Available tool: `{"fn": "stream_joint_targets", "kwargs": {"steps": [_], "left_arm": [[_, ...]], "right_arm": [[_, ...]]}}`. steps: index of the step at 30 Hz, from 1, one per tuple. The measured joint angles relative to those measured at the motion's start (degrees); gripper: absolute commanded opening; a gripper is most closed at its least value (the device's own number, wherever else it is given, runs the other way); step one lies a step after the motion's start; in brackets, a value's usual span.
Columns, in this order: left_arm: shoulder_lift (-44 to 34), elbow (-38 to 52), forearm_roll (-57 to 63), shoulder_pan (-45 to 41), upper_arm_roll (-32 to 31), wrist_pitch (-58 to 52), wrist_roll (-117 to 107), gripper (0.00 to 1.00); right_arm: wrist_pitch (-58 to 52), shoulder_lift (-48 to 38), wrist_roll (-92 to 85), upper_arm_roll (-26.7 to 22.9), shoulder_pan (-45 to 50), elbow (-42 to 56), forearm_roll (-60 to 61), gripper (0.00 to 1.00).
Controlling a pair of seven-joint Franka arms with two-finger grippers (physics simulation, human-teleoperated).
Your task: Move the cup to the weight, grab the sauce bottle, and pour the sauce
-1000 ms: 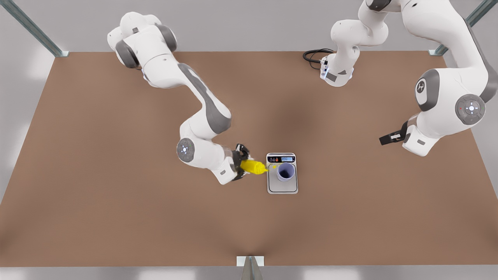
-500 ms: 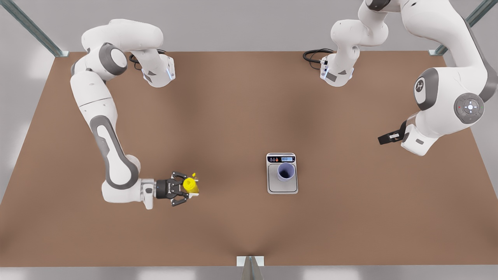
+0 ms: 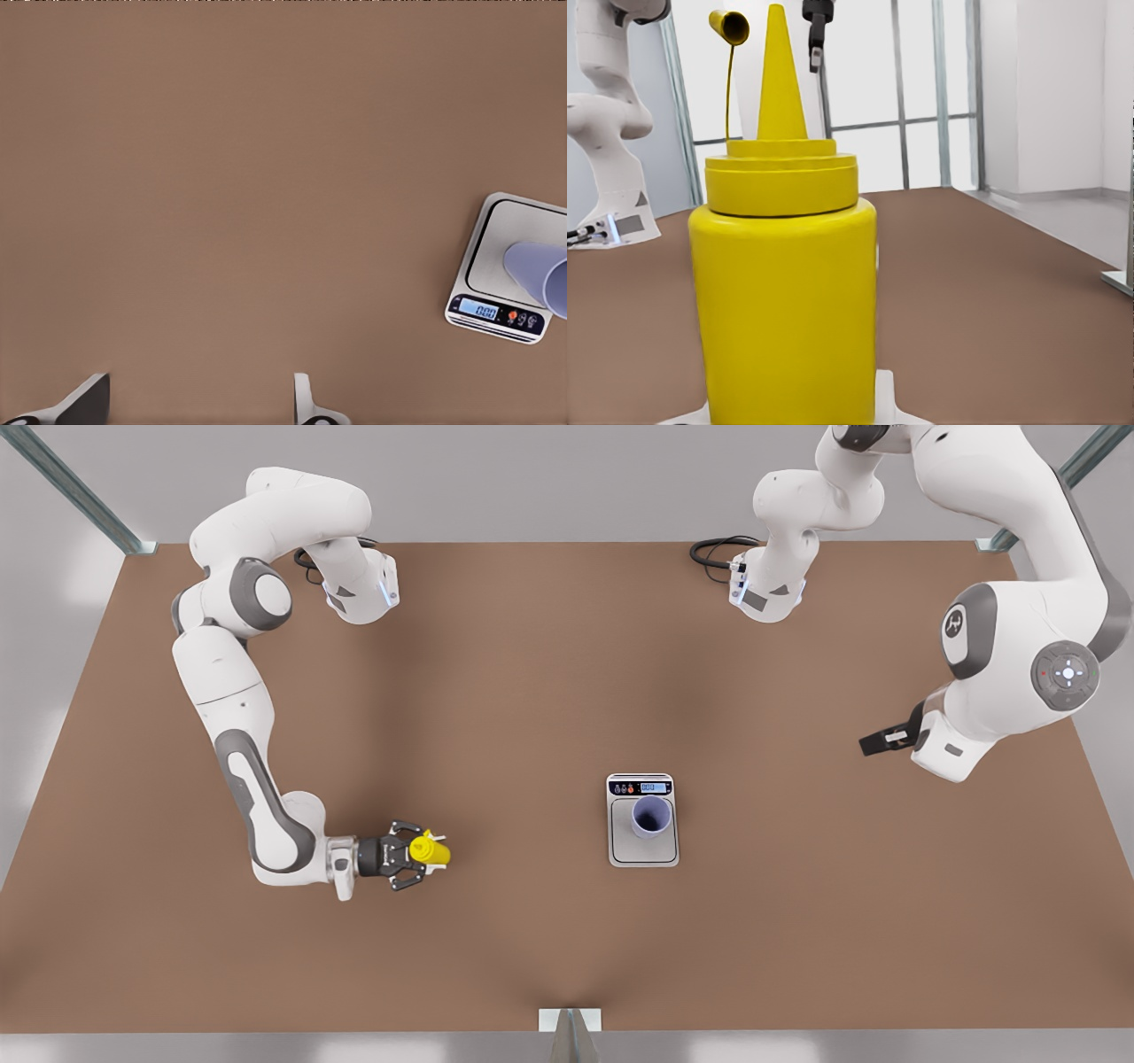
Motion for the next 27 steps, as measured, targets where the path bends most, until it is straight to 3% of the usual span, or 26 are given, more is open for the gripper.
{"fn": "stream_joint_targets", "kwargs": {"steps": [12,16,17,18,27], "left_arm": [[0.35,0.00,0.00,0.00,0.00,0.00,0.00,1.00],[0.35,0.00,0.04,0.00,0.00,0.09,0.03,1.00],[0.35,0.00,0.05,0.00,0.00,0.09,0.05,1.00],[0.35,0.00,0.06,0.00,0.00,0.09,0.00,1.00],[0.35,0.00,0.08,0.02,0.00,0.00,0.00,1.00]], "right_arm": [[0.62,0.44,0.09,-1.87,0.55,0.08,-0.15,0.49],[0.70,0.44,0.14,-1.87,0.64,0.07,-0.01,0.69],[0.74,0.44,0.08,-1.87,0.73,0.00,0.03,0.78],[0.75,0.44,0.03,-1.86,0.65,0.05,0.05,1.00],[0.75,0.35,-0.06,-2.05,0.72,-0.01,0.05,1.00]]}}
